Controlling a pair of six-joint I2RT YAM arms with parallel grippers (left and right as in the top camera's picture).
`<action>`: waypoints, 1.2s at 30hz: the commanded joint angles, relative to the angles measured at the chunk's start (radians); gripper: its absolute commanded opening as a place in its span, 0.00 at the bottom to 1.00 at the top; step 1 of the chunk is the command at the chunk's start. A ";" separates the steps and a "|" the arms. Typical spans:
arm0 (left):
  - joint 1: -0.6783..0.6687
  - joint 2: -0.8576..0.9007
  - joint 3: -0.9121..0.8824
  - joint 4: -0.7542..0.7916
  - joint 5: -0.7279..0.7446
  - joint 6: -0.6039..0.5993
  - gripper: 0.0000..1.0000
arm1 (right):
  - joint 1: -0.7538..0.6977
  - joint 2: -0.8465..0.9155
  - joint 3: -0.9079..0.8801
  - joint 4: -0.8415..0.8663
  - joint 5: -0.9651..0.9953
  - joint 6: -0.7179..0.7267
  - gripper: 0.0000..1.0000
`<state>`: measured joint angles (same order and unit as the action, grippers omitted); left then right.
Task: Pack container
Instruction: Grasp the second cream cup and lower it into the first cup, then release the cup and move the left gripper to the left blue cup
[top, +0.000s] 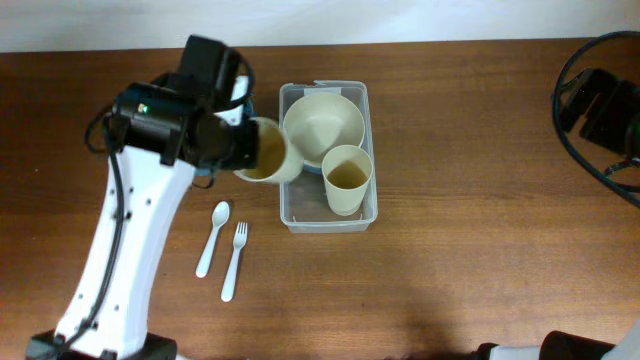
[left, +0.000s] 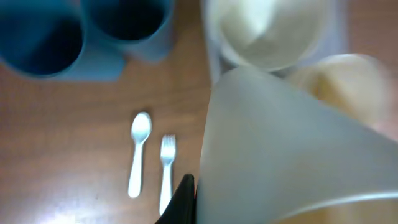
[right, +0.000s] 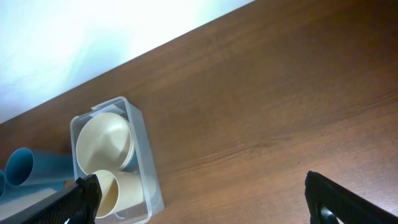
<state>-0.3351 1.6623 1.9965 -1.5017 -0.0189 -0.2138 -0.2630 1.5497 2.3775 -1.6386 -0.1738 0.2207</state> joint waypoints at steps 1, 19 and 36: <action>-0.089 -0.024 0.145 -0.009 -0.031 0.047 0.02 | -0.008 0.002 0.008 0.003 0.002 -0.007 0.99; -0.224 0.175 0.201 0.078 -0.029 0.186 0.02 | -0.008 0.002 0.008 0.003 0.002 -0.007 0.99; -0.251 0.235 0.359 0.003 -0.031 0.185 0.52 | -0.008 0.002 0.008 0.003 0.002 -0.007 0.99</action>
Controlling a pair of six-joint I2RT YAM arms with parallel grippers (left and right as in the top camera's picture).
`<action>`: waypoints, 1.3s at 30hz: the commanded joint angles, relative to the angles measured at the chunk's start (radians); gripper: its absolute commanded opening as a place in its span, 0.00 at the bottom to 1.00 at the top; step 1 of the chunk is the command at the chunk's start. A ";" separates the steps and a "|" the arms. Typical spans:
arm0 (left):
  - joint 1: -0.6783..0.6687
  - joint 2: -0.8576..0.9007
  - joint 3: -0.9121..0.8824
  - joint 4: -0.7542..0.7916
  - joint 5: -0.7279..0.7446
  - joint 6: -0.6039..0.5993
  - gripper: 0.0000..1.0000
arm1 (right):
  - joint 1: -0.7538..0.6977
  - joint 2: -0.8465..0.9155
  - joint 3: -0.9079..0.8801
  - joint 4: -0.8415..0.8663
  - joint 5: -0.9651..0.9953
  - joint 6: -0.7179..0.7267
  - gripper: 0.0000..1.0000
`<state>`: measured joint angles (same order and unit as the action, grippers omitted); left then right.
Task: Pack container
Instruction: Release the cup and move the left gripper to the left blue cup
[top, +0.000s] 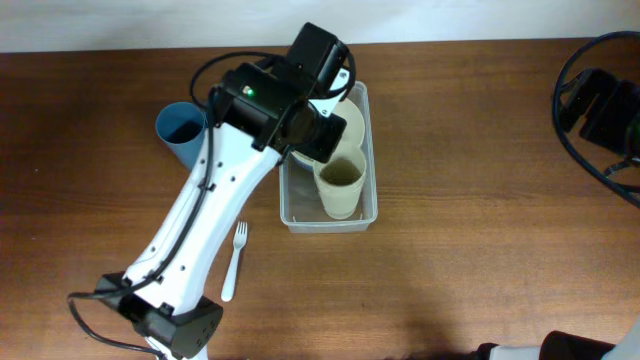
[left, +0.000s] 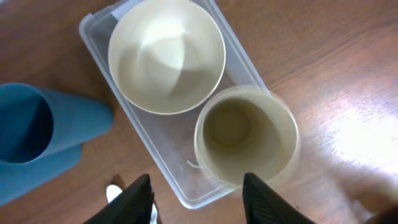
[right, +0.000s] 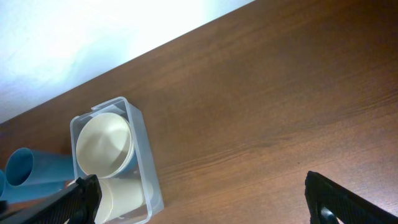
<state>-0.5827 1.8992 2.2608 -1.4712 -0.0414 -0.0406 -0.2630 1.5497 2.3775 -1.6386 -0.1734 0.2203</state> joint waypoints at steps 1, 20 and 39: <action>0.000 -0.002 0.124 -0.043 -0.012 0.012 0.56 | -0.008 0.002 0.008 0.003 0.002 -0.007 0.99; 0.579 0.164 0.240 -0.216 -0.025 -0.078 0.75 | -0.008 0.002 0.008 0.003 0.002 -0.007 0.99; 0.712 0.483 0.240 -0.184 0.001 -0.078 0.68 | -0.008 0.002 0.008 0.003 0.002 -0.007 0.99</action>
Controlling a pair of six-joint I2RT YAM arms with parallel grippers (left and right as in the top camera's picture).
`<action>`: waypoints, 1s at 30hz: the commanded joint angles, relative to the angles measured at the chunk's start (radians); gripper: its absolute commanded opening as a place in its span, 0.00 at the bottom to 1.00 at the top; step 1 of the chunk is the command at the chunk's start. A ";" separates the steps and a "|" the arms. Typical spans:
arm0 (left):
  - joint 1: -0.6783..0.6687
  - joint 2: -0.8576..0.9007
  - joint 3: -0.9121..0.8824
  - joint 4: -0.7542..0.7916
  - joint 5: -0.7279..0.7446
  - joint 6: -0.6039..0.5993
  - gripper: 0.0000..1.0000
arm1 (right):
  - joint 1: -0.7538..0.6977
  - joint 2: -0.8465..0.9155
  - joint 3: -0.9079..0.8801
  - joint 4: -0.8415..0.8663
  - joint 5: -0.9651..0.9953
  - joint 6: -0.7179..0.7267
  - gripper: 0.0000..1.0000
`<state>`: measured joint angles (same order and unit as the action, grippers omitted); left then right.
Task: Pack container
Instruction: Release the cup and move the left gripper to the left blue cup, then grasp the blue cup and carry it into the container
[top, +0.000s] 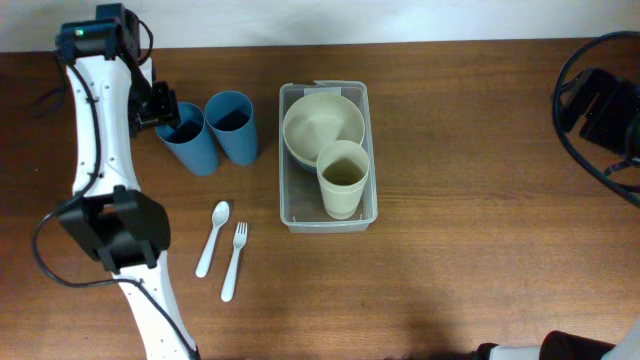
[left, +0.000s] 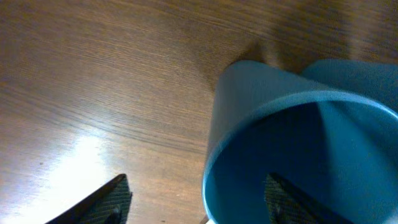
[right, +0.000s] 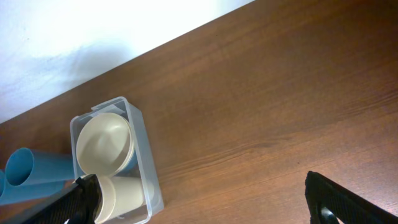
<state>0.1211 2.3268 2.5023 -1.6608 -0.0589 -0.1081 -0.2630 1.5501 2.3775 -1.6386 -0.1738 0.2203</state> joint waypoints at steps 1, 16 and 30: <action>0.009 0.075 -0.002 0.011 0.019 -0.011 0.63 | -0.008 0.001 0.008 0.003 0.002 -0.007 0.99; 0.059 0.146 0.015 -0.010 0.019 -0.011 0.01 | -0.008 0.001 0.008 0.003 0.002 -0.007 0.99; 0.010 -0.237 0.033 -0.027 0.018 -0.006 0.02 | -0.008 0.001 0.008 0.003 0.002 -0.007 0.99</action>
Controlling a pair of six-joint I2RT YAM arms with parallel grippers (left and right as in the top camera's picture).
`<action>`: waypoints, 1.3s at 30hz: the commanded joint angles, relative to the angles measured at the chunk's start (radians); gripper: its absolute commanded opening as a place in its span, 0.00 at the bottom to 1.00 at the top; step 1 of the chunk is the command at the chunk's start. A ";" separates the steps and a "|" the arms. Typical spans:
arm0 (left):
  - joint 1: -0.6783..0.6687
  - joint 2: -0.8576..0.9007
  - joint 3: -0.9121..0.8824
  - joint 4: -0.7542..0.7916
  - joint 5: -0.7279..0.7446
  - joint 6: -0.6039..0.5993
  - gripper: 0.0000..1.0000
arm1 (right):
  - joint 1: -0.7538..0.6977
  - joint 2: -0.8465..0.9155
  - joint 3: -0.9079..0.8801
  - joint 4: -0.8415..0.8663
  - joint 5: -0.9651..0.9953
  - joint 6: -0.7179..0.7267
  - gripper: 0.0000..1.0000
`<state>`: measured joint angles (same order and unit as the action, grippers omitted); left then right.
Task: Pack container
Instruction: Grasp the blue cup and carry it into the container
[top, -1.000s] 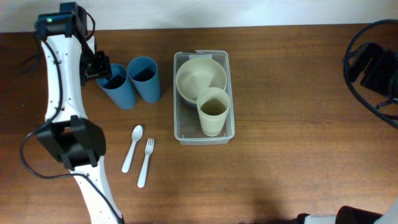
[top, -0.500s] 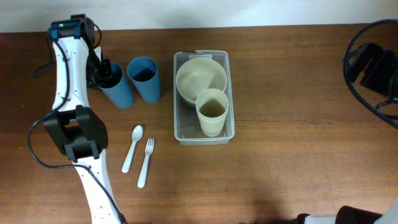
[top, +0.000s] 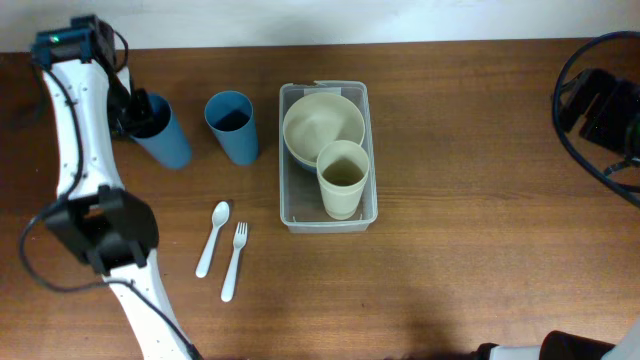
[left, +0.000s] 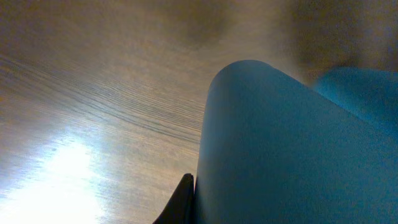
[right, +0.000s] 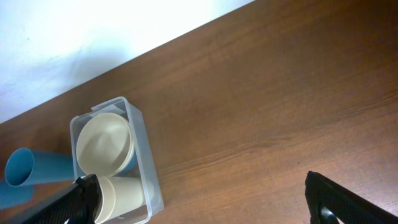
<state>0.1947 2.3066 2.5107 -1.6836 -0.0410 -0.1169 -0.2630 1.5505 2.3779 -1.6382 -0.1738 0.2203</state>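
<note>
A clear plastic container stands mid-table and holds a cream bowl and a cream cup. My left gripper is shut on a blue cup at the far left. In the left wrist view that blue cup fills the frame, with one black finger pressed against its wall and the other finger hidden. A second blue cup stands left of the container. My right gripper is open and high, at the table's right end.
A white spoon and a white fork lie side by side on the wood in front of the blue cups. Black cables and the right arm's base sit at the far right edge.
My left gripper has shut on the left blue cup. That cup now sits further left, with a wider gap to the other blue cup. The right arm has not moved.
My left gripper first held a cream cup just left of the container. Then it hung open over the container, with a cream cup standing inside by the bowl. It then stood open round the left blue cup, and now grips it.
</note>
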 joint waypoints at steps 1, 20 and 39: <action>-0.089 -0.259 0.024 -0.004 0.000 0.003 0.02 | -0.008 0.001 0.007 0.003 0.002 -0.007 0.99; -0.582 -0.422 -0.106 -0.002 -0.014 0.005 0.02 | -0.008 0.001 0.007 0.003 0.002 -0.007 0.99; -0.608 -0.272 -0.351 0.104 -0.007 -0.002 0.01 | -0.008 0.001 0.007 0.003 0.002 -0.007 0.99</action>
<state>-0.4023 1.9968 2.1944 -1.5978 -0.0490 -0.1169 -0.2630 1.5505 2.3775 -1.6382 -0.1738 0.2203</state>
